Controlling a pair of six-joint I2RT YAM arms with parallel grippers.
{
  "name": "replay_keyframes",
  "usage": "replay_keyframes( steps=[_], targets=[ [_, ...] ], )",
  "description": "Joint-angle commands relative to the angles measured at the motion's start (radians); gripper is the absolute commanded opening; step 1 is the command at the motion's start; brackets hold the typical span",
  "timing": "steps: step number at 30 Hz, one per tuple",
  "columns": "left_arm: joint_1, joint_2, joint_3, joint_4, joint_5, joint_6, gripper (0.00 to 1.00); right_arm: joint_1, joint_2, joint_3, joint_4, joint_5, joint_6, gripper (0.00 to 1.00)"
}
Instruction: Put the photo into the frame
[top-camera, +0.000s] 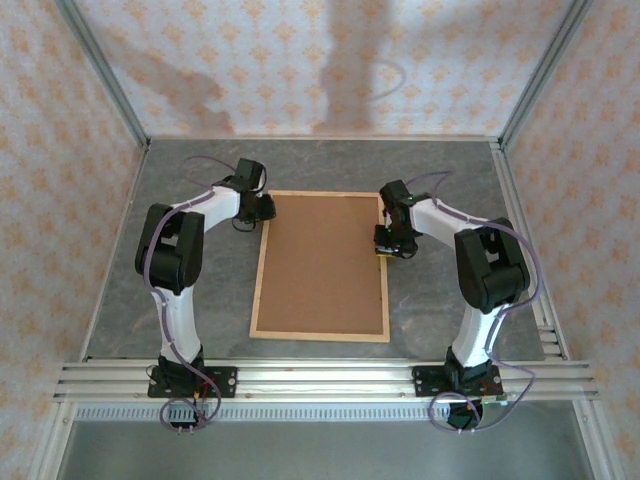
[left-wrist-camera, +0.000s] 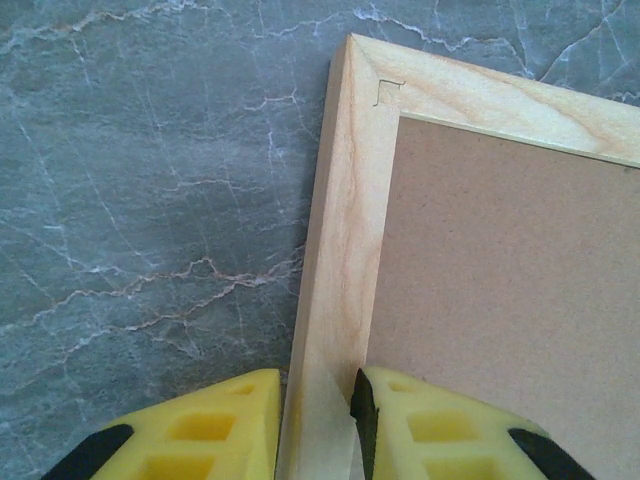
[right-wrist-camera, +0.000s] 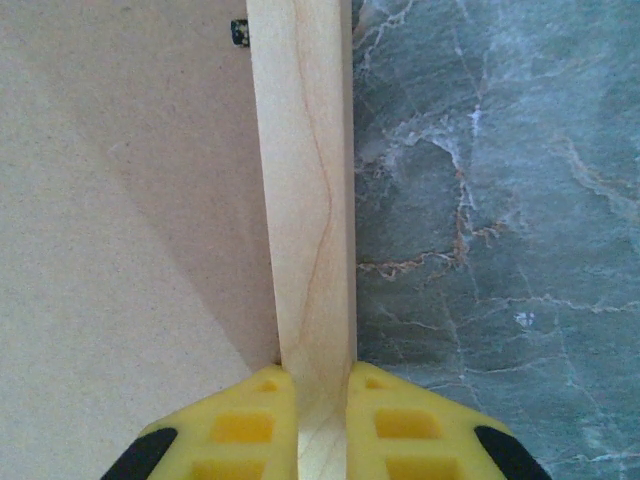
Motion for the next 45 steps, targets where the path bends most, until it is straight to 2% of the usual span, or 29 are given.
replay_keyframes(
  steps=[1, 18, 31, 45],
  targets=[
    [0.0, 0.061, -0.001, -0.021, -0.01, 0.019, 0.28, 0.001, 0.067, -0.011, 0.031, 0.046, -0.007, 0.14],
    [-0.04, 0.103, 0.009, -0.105, 0.013, 0.036, 0.26, 0.001, 0.064, -0.013, 0.034, 0.043, -0.01, 0.14],
    [-0.069, 0.133, 0.094, -0.152, 0.071, 0.073, 0.27, 0.001, 0.067, -0.012, 0.036, 0.04, -0.01, 0.13],
    [-0.087, 0.197, 0.2, -0.304, 0.129, 0.161, 0.29, 0.002, 0.063, -0.007, 0.034, 0.034, -0.014, 0.13]
  ],
)
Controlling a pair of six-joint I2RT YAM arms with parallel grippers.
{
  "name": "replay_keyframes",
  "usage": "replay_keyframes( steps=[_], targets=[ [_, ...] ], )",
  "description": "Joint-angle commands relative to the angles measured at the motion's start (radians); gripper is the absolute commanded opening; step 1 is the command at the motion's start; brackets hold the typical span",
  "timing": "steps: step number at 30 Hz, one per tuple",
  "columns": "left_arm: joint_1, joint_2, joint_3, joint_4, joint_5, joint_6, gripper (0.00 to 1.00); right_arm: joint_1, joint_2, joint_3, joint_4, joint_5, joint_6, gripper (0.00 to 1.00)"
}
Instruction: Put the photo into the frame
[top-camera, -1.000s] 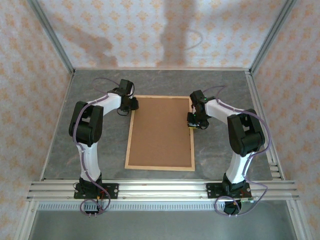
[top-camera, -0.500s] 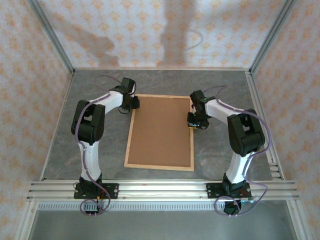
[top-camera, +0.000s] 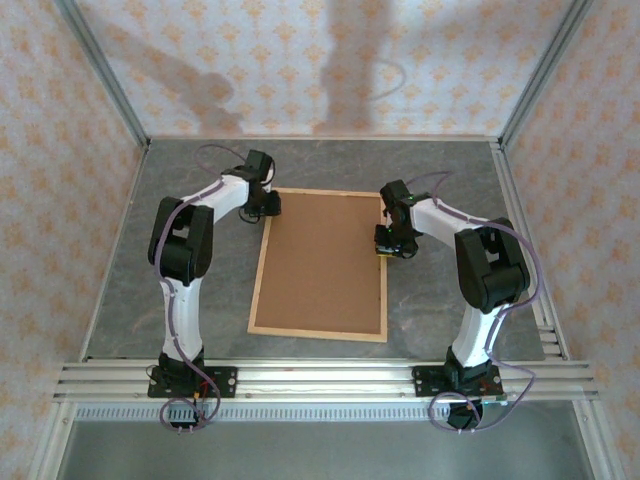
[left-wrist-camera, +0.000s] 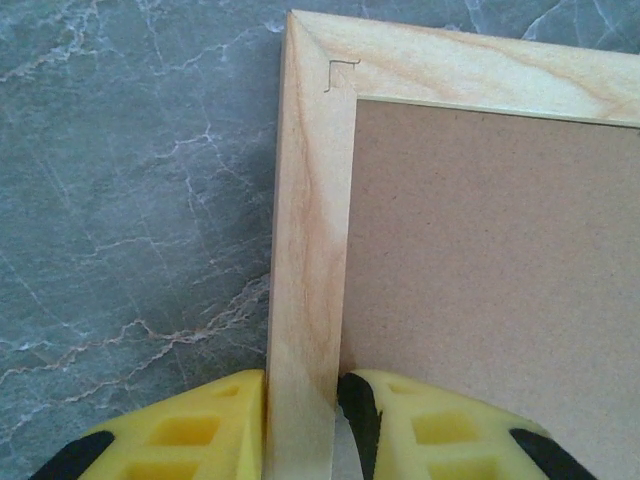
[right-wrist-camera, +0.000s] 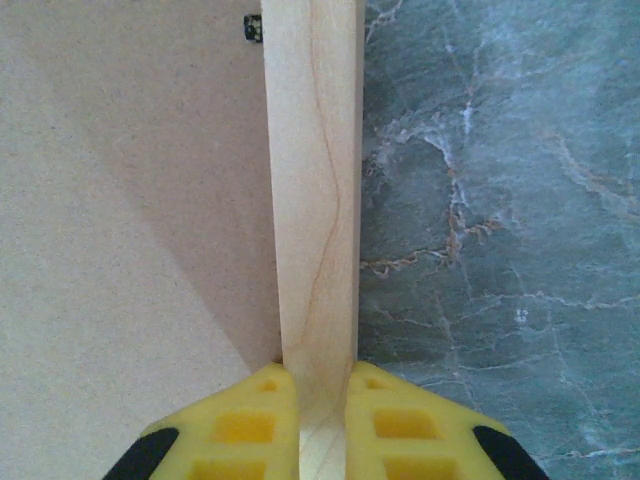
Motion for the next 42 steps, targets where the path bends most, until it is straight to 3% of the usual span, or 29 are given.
replay_keyframes(
  steps=[1, 9, 16, 25, 35, 42],
  targets=[
    [-0.059, 0.081, -0.002, -0.123, 0.128, 0.044, 0.29, 0.004, 0.064, -0.008, 0.041, 0.034, -0.013, 0.13],
    [-0.06, 0.099, 0.026, -0.15, 0.128, 0.054, 0.3, 0.003, 0.065, -0.003, 0.037, 0.034, -0.014, 0.13],
    [-0.055, 0.008, -0.001, -0.078, 0.095, 0.0, 0.38, 0.003, 0.062, -0.005, 0.033, 0.05, -0.015, 0.12],
    [-0.038, -0.173, -0.202, 0.097, 0.211, -0.13, 0.38, 0.003, 0.003, -0.033, 0.004, 0.109, -0.022, 0.12],
    [0.064, -0.221, -0.264, 0.126, 0.063, -0.159, 0.48, -0.003, -0.005, -0.035, 0.001, 0.113, -0.021, 0.11],
    [0.071, -0.174, -0.23, 0.092, 0.041, -0.129, 0.42, -0.003, 0.012, -0.029, 0.002, 0.109, -0.027, 0.11]
  ],
)
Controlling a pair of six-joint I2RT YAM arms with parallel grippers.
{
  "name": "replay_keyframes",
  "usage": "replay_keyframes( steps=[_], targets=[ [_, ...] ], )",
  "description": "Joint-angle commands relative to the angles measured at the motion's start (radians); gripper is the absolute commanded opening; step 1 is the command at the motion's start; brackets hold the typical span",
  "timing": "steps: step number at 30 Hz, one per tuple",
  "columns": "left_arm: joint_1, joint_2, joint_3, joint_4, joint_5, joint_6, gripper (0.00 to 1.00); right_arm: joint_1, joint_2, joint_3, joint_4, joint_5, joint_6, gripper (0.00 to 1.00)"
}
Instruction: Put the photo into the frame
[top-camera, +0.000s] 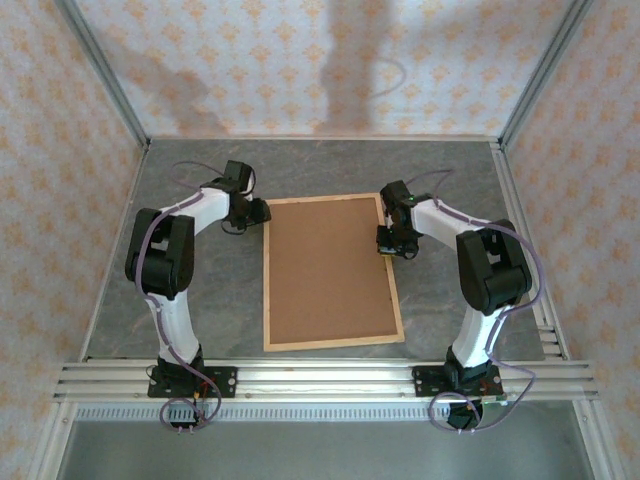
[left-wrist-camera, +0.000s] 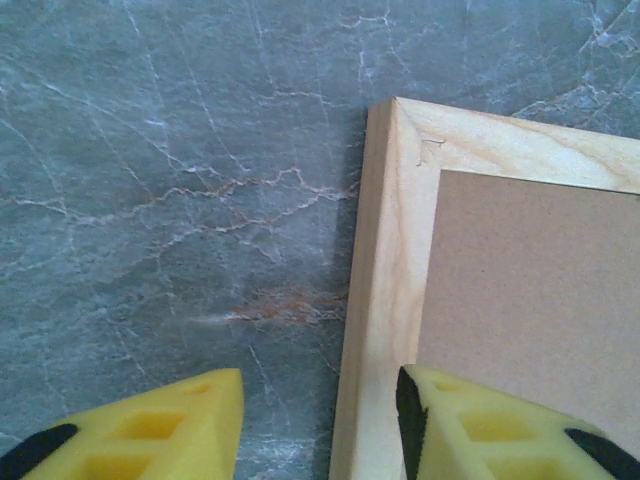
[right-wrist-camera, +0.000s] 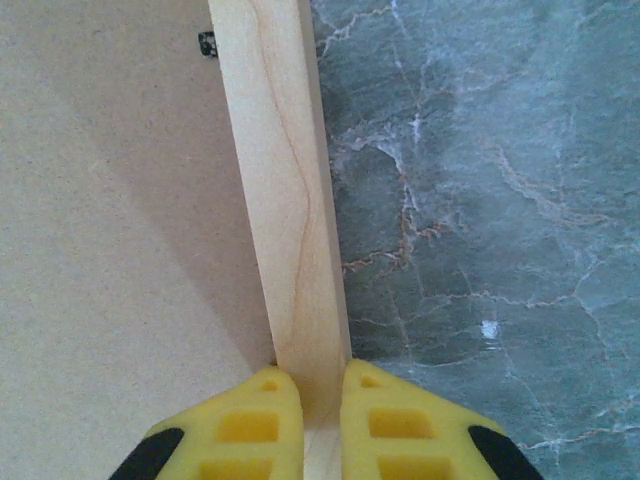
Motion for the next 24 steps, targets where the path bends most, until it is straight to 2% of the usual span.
replay_keyframes(
  steps=[1, 12, 24],
  targets=[
    [-0.006, 0.019, 0.036, -0.028, -0.015, 0.018, 0.4, -0.002, 0.033, -0.018, 0.004, 0.047, 0.003, 0.11],
    [-0.024, 0.02, 0.012, -0.04, -0.006, 0.03, 0.34, -0.002, 0.046, -0.01, 0.003, 0.046, 0.004, 0.11],
    [-0.035, 0.008, -0.015, -0.041, -0.01, 0.03, 0.32, -0.002, 0.047, -0.013, 0.002, 0.047, 0.001, 0.11]
  ],
)
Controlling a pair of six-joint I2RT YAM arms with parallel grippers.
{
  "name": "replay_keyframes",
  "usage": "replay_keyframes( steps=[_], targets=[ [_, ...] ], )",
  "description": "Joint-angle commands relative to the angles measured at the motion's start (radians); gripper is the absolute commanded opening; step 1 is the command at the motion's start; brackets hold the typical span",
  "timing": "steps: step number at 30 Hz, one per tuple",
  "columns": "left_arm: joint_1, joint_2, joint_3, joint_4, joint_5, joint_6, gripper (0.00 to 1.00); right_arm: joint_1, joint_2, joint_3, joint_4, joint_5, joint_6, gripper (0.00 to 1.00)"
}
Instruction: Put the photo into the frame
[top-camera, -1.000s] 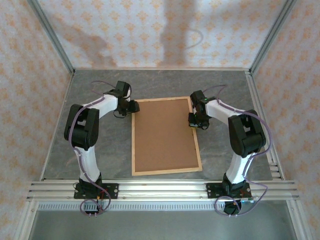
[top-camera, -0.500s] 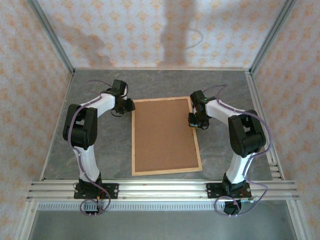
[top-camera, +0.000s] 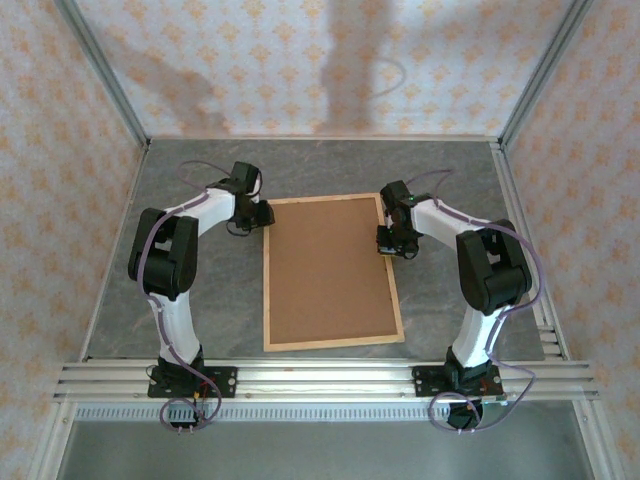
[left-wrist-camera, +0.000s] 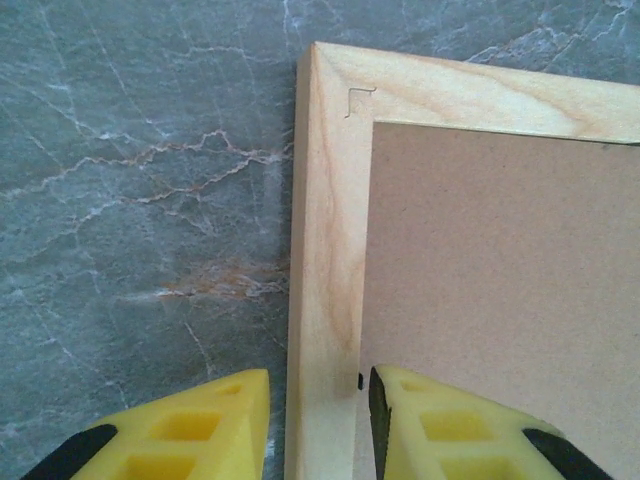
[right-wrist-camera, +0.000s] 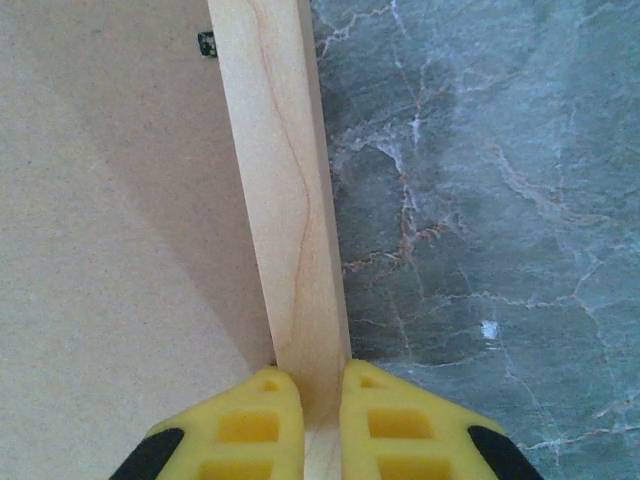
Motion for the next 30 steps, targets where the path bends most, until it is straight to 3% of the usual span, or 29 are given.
replay_keyframes(
  steps=[1, 16, 23, 30],
  targets=[
    [0.001, 0.004, -0.017, -0.025, -0.016, 0.008, 0.32, -0.002, 0.045, -0.013, 0.002, 0.045, 0.002, 0.11],
    [0.008, -0.016, -0.03, -0.013, -0.028, -0.001, 0.31, -0.002, 0.05, -0.015, 0.004, 0.044, 0.0, 0.11],
    [0.014, -0.08, -0.05, 0.011, -0.035, -0.018, 0.36, -0.002, 0.058, -0.01, 0.004, 0.041, 0.001, 0.11],
    [0.016, -0.051, -0.045, 0.017, -0.034, -0.019, 0.36, -0.004, 0.06, -0.01, 0.004, 0.039, 0.001, 0.11]
  ],
)
